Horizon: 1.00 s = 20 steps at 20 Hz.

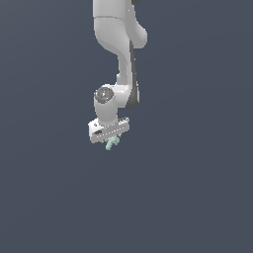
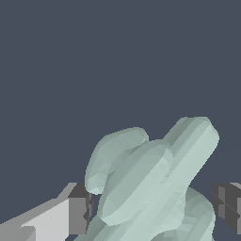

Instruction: Pick up the object and move it to a goal position.

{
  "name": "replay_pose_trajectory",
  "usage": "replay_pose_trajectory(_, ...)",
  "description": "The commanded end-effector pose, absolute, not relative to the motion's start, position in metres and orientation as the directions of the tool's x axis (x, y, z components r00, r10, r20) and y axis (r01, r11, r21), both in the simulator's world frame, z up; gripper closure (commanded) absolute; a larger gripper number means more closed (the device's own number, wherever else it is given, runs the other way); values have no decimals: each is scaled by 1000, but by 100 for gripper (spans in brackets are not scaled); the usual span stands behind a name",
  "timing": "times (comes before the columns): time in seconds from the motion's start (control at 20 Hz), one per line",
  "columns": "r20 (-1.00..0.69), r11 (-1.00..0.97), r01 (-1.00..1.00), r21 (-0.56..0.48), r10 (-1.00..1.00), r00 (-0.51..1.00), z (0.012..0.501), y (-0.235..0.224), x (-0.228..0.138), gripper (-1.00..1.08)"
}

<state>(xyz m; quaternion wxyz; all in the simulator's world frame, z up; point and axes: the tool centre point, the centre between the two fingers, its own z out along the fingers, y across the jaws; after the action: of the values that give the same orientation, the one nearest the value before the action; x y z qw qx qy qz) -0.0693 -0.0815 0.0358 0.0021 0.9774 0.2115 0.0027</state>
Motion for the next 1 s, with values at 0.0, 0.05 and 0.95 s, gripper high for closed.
replay_pose_trajectory(0.0,5,-910,414,6,414,910,42,-77,-70,108)
replay_pose_trajectory(0.05,5,-910,414,5,414,910,45,-74,-70,108)
replay_pose_trajectory(0.95,1,-909,417,4,417,909,179,22,-81,108)
